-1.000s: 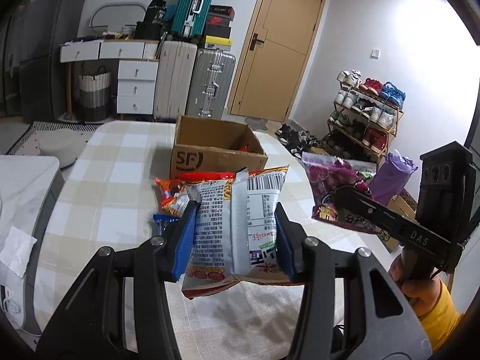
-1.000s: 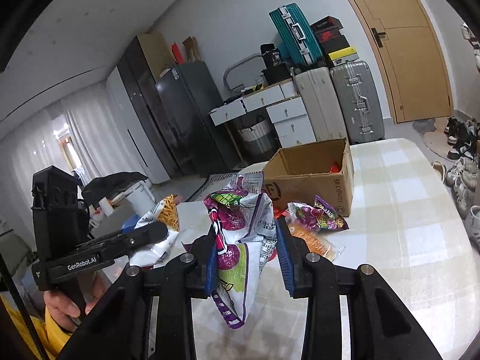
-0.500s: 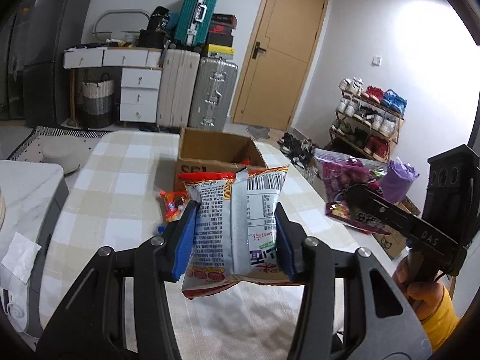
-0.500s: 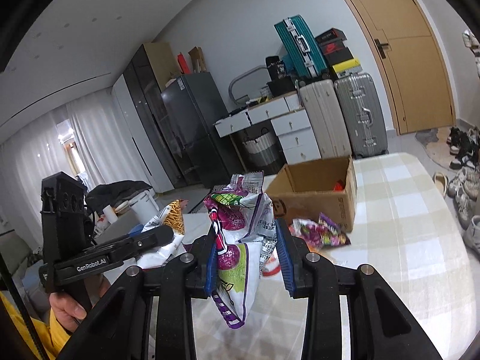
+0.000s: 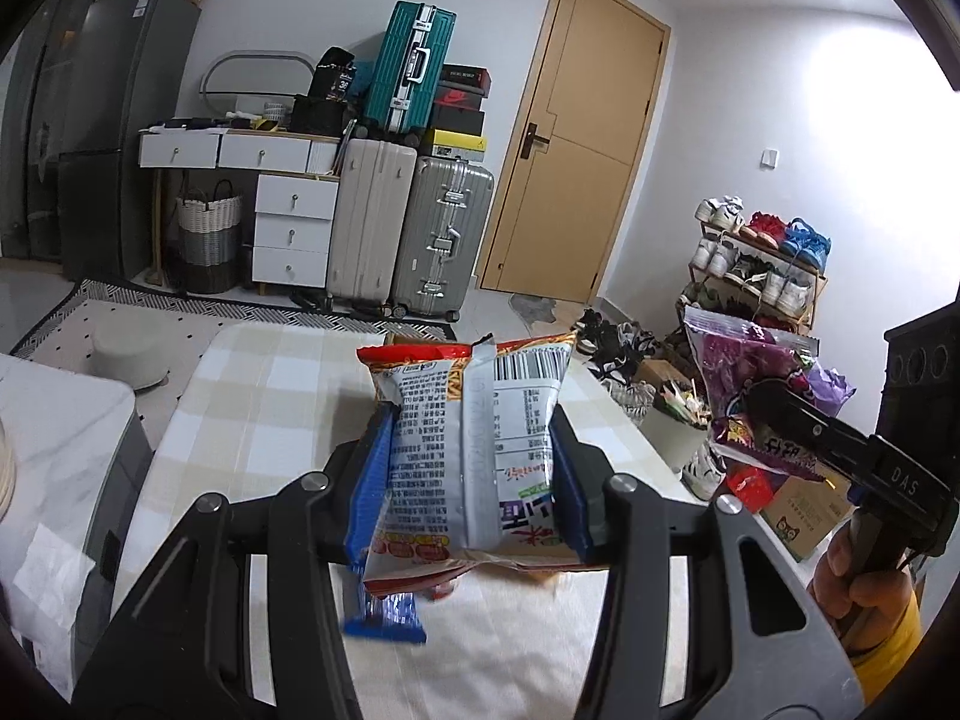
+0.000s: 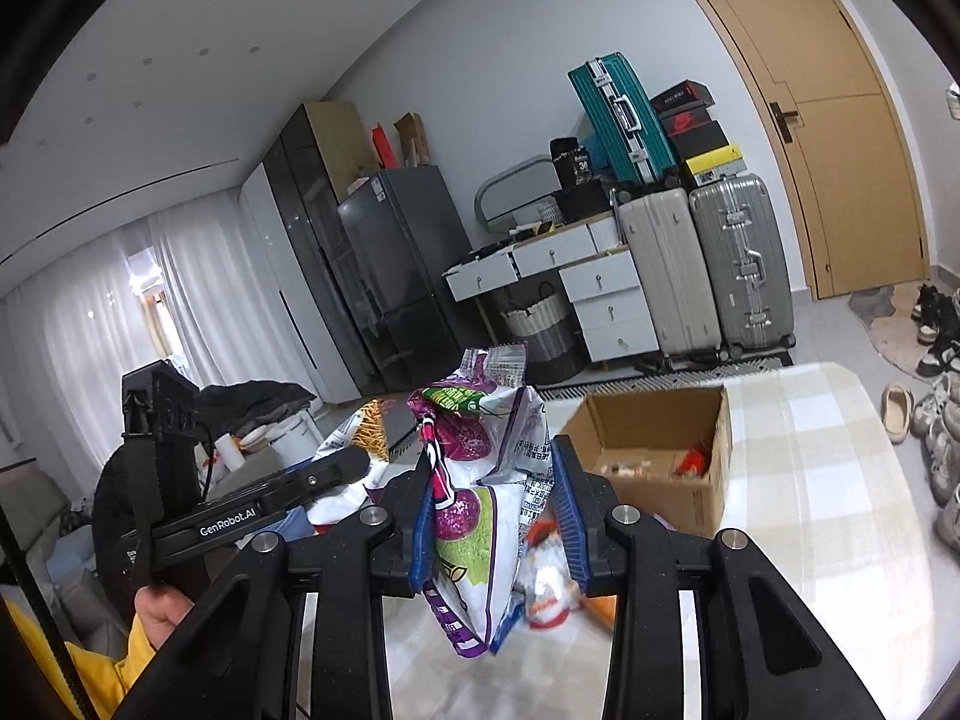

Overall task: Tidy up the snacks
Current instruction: 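Carry both bags over the cardboard box and open both tools to drop them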

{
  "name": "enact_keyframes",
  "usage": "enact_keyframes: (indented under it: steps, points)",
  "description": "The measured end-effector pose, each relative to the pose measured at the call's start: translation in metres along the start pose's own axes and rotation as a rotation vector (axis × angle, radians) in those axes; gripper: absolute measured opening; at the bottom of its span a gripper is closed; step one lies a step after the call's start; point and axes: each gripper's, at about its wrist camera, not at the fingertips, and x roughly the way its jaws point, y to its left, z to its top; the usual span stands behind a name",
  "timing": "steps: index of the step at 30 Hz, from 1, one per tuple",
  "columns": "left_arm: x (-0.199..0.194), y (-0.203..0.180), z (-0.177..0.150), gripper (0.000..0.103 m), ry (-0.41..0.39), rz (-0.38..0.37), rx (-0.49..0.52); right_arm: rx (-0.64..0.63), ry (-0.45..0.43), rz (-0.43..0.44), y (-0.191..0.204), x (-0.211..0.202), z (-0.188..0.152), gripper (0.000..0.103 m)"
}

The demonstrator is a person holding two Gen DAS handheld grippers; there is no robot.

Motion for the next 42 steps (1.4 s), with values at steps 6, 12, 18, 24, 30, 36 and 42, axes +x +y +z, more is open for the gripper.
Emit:
enact_keyframes:
  steps: [6,12,18,24,30,36,42]
  points:
    - [0.019,-0.007,0.031,0.045,-0.018,0.028,0.046,-0.039,0.000,-0.010,-0.001,0.022,0.025,0.034]
    - [0.064,-0.011,0.069,0.045,-0.002,0.053,0.043,-0.072,0.006,-0.022,-0.007,0.045,0.050,0.034]
    - [0.118,-0.019,0.105,0.045,0.020,0.049,0.066,-0.088,0.015,-0.059,-0.023,0.078,0.079,0.034]
    - [0.210,-0.015,0.136,0.045,0.086,0.101,0.051,-0.059,0.049,-0.119,-0.053,0.119,0.093,0.034]
    - [0.297,-0.009,0.130,0.045,0.213,0.110,0.050,-0.032,0.148,-0.177,-0.090,0.172,0.084,0.034]
    - [0.358,-0.005,0.107,0.045,0.308,0.082,0.034,-0.017,0.228,-0.206,-0.119,0.214,0.067,0.034]
    - [0.416,0.002,0.094,0.045,0.357,0.089,0.037,-0.001,0.290,-0.251,-0.145,0.241,0.052,0.034]
